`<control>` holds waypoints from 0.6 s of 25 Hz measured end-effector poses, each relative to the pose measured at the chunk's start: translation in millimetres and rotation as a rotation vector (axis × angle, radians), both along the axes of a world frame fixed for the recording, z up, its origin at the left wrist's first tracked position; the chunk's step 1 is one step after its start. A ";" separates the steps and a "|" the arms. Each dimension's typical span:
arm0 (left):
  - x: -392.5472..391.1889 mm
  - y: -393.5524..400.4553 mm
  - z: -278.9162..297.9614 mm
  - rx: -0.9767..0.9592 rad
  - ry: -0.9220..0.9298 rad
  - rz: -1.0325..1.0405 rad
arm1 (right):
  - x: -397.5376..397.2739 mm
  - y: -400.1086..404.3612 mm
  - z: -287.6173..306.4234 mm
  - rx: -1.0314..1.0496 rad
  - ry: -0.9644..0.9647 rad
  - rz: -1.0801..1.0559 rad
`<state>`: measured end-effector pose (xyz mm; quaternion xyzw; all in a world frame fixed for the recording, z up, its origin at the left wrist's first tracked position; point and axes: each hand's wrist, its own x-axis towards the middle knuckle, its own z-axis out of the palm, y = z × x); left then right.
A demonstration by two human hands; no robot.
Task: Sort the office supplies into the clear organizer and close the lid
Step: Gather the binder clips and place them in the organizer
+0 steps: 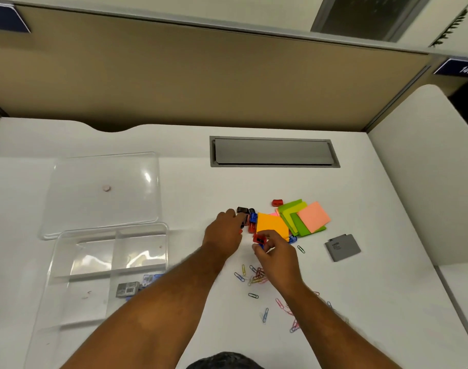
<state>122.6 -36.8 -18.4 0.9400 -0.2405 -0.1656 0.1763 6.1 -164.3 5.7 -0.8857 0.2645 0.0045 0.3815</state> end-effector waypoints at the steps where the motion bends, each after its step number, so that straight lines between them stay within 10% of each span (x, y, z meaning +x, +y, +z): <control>1: 0.8 -2.7 -2.0 0.019 0.004 -0.017 | 1.5 -0.8 0.2 -0.003 -0.003 0.003; 15: -2.0 6.5 13.8 -0.177 0.018 0.131 | 23.7 1.7 1.7 0.079 0.005 0.031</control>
